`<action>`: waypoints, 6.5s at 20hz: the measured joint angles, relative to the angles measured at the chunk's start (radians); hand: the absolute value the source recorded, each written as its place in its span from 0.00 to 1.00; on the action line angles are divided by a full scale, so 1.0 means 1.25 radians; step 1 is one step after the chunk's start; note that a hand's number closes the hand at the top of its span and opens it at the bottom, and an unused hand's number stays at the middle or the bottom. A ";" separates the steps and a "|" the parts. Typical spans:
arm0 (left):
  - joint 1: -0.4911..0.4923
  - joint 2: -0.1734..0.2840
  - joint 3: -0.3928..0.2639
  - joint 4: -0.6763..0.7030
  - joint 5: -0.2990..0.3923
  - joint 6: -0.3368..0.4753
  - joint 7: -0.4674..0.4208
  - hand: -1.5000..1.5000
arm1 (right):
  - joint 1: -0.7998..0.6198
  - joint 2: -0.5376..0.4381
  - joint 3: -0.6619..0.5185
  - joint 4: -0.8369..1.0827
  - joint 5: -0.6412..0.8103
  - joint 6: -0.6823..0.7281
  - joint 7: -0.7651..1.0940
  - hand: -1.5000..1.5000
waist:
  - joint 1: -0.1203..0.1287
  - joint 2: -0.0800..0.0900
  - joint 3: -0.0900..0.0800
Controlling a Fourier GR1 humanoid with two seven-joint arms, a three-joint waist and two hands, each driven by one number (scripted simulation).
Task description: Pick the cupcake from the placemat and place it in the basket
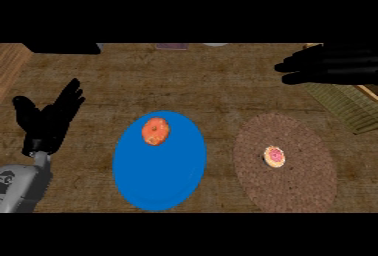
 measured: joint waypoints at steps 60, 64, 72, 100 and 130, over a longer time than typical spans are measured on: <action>0.033 -0.050 0.086 -0.011 -0.069 -0.060 0.007 0.50 | 0.127 0.236 0.387 0.623 0.341 -0.504 -0.569 0.00 | -0.015 -0.005 0.000; 0.029 -0.054 0.094 -0.015 -0.075 -0.061 0.019 0.50 | 0.114 0.257 0.382 0.656 0.365 -0.521 -0.573 0.00 | -0.014 -0.005 0.000; 0.032 -0.066 0.106 -0.020 -0.091 -0.074 0.022 0.50 | 0.123 0.300 0.371 0.699 0.430 -0.560 -0.580 1.00 | -0.015 -0.006 0.000; 0.035 -0.088 0.122 -0.020 -0.117 -0.086 0.025 0.50 | 0.015 0.634 -0.057 0.817 0.305 -0.867 0.300 1.00 | -0.015 -0.017 -0.004; 0.010 -0.092 0.136 -0.017 -0.122 -0.108 0.035 0.50 | -0.662 0.549 -0.100 1.062 0.660 -1.227 1.044 1.00 | 0.004 0.002 -0.001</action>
